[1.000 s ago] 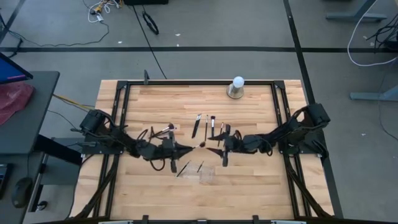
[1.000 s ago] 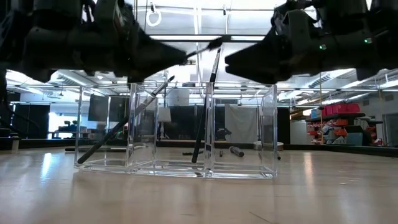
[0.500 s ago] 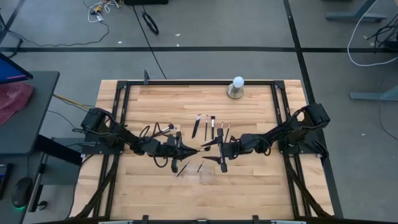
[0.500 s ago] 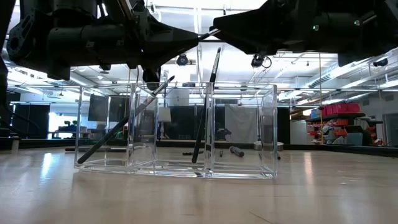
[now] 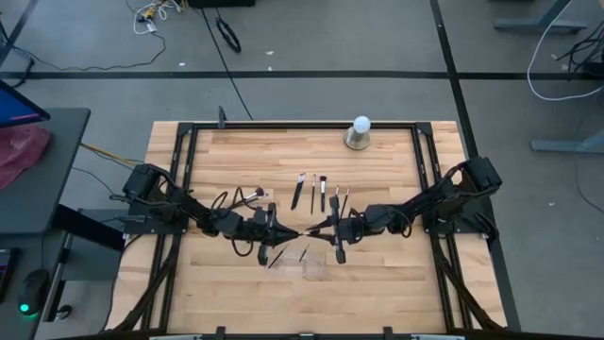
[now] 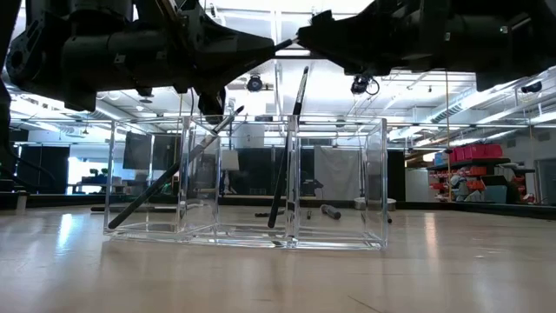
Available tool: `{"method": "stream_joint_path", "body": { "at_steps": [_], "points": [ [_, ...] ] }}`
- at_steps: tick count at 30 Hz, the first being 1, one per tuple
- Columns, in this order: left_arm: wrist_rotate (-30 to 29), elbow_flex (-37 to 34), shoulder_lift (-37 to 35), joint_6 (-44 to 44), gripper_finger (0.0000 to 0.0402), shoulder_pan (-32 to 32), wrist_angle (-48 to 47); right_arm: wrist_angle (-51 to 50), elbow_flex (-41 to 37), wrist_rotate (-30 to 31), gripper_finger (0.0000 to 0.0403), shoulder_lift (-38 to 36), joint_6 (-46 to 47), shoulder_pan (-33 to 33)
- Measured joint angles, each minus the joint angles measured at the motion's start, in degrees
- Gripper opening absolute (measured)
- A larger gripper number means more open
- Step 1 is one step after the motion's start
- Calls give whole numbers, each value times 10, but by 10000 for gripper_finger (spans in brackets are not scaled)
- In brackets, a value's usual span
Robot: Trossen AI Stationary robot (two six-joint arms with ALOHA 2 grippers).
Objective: Put items in baskets/containers
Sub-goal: Put the black brow brush into the transparent organizer
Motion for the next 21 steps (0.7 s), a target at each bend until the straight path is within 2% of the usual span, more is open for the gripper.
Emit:
{"method": "stream_joint_path", "body": {
  "at_steps": [4,7,9,13,17,21],
  "points": [
    [0,0,0,0,16,0,2,-3,0,1,12,0,0,8],
    [-3,0,0,4,25,2,8,-14,0,17,17,-8,22,12],
    [-10,0,0,14,47,7,19,-47,0,42,20,-30,33,18],
    [-12,0,-2,46,115,18,43,-171,0,91,12,-114,33,46],
    [-8,-1,-36,108,181,20,28,-301,0,150,11,-219,65,86],
    [-42,0,-93,157,208,1,-40,-521,52,170,11,-293,154,130]
  ]
}}
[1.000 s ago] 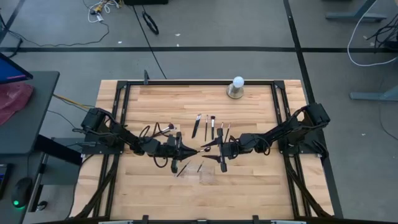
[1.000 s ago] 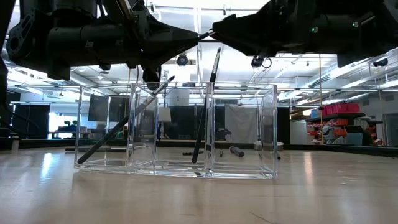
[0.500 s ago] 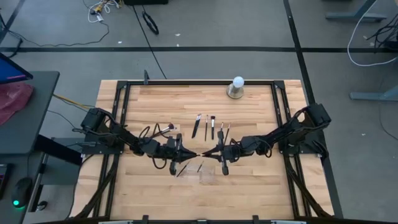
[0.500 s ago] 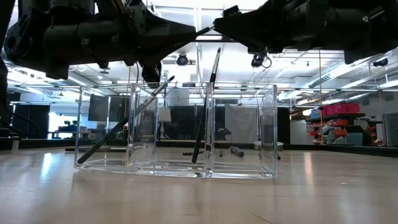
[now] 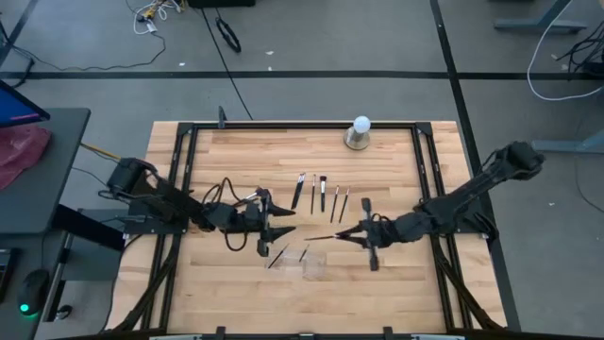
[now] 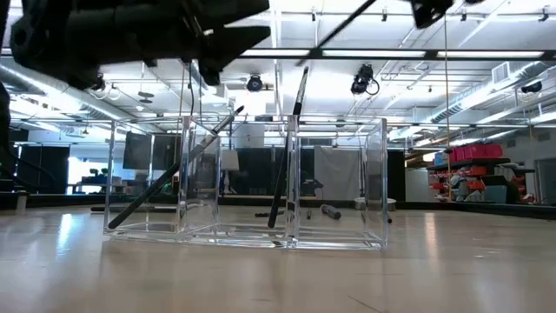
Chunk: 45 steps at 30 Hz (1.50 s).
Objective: Put items in baskets/containers
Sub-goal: Put the black brow brush into the transparent organizer
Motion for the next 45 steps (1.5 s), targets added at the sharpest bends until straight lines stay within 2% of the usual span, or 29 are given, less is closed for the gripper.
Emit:
{"method": "stream_joint_path", "body": {
  "at_steps": [4,7,11,17,26,35,45],
  "points": [
    [-86,1,-64,21,204,-31,-137,-196,99,-12,11,3,79,32],
    [-159,0,-98,19,194,-62,-231,-259,156,-70,11,31,107,34],
    [-233,0,-121,-6,182,-106,-315,-282,191,-131,11,80,117,15],
    [-319,0,-124,-30,177,-153,-379,-263,194,-169,14,143,142,-34],
    [-337,0,-124,-52,177,-162,-402,-227,195,-262,17,200,183,-88],
    [-338,0,-124,-56,177,-162,-408,-182,184,-313,24,237,202,-109],
    [-336,0,-124,-71,177,-162,-418,-169,178,-313,36,260,213,-111]
  ]
}}
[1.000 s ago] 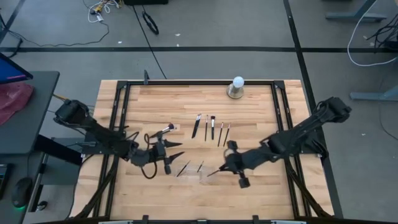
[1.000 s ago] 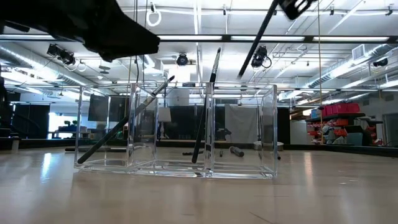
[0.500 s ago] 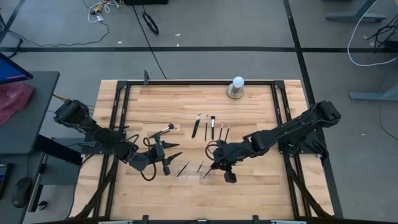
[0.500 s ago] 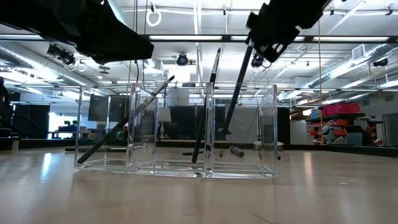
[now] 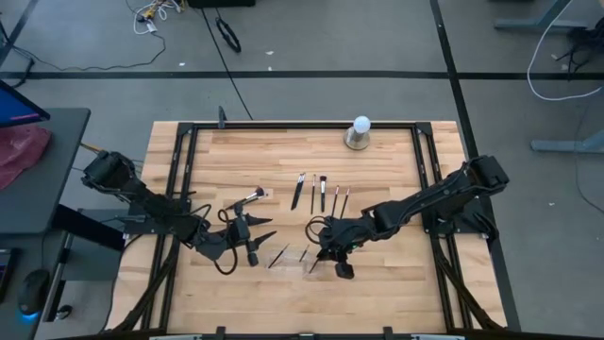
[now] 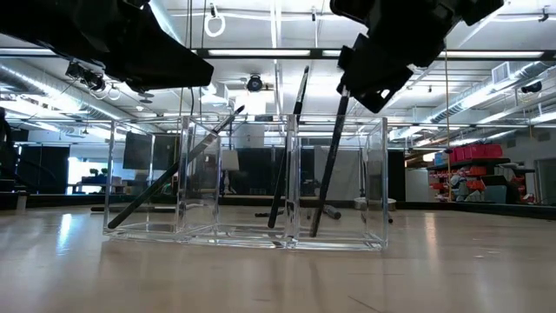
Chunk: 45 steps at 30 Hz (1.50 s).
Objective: Put items in baskets/containers
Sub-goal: Put the black brow brush into the transparent organizer, then put the black highlighter brush into the transparent organizer
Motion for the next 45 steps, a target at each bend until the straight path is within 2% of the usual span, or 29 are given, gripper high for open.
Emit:
{"method": "stream_joint_path", "body": {
  "at_steps": [4,10,14,17,21,24,28,31,34,40,45],
  "points": [
    [0,0,0,-1,177,0,0,-1,0,1,76,0,3,-2],
    [1,0,0,-1,177,0,0,-16,0,11,162,-8,-1,-16],
    [1,0,0,-15,177,0,-5,-59,0,16,207,-47,-3,-20],
    [1,0,0,-35,177,0,-24,-90,0,42,225,-89,-2,-19],
    [-6,1,0,-86,177,2,-67,-121,0,90,232,-154,-5,-5],
    [-19,1,-2,-154,177,8,-134,-143,0,147,230,-191,-17,18],
    [-10,1,-32,-288,177,28,-298,-159,-1,241,224,-204,-22,53],
    [-3,0,-66,-412,177,53,-435,-153,-15,290,219,-199,-17,75],
    [49,-1,-92,-495,177,89,-543,-126,-55,326,215,-196,5,91],
    [112,-35,-90,-491,177,149,-544,15,-169,356,211,-196,23,112],
    [125,-65,-89,-492,177,186,-523,131,-229,356,211,-196,6,113]
  ]
}}
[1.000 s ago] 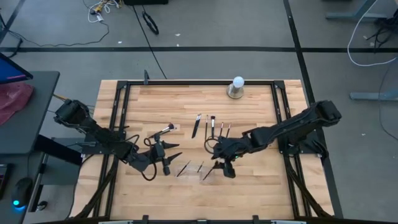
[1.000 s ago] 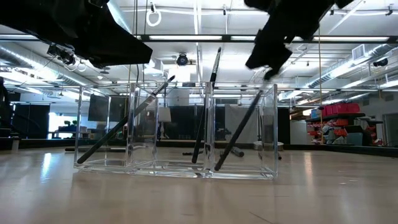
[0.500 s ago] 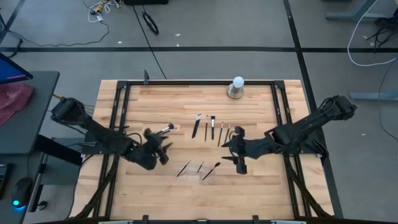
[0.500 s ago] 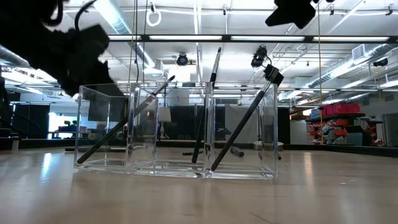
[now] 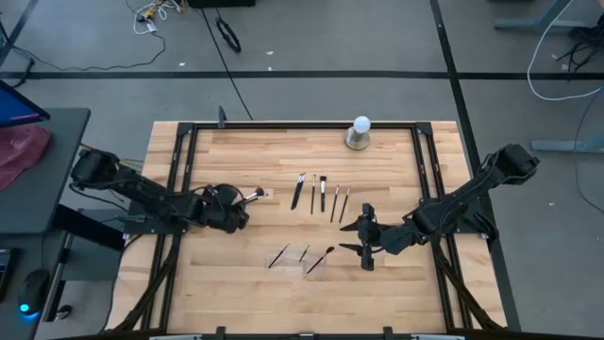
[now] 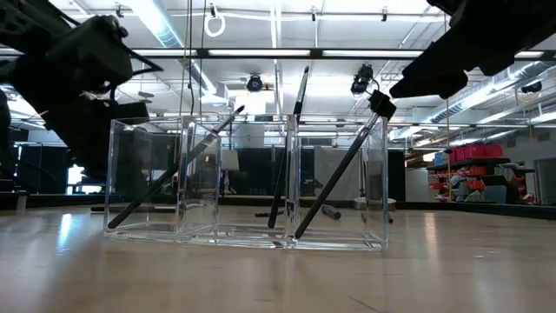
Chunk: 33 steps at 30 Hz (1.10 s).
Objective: Put items in baskets/containers
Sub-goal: Put the black highlighter brush into the transparent organizer
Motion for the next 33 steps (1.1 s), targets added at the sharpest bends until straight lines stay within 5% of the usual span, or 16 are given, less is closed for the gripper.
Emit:
{"method": "stream_joint_path", "body": {
  "at_steps": [16,27,33],
  "points": [
    [3,-102,-1,46,169,47,163,43,-13,-5,211,0,-31,0],
    [-8,-166,-2,60,23,31,241,44,-13,-5,211,0,-33,0],
    [-11,-185,0,98,26,4,295,44,-13,-4,211,0,-35,0]
  ]
}}
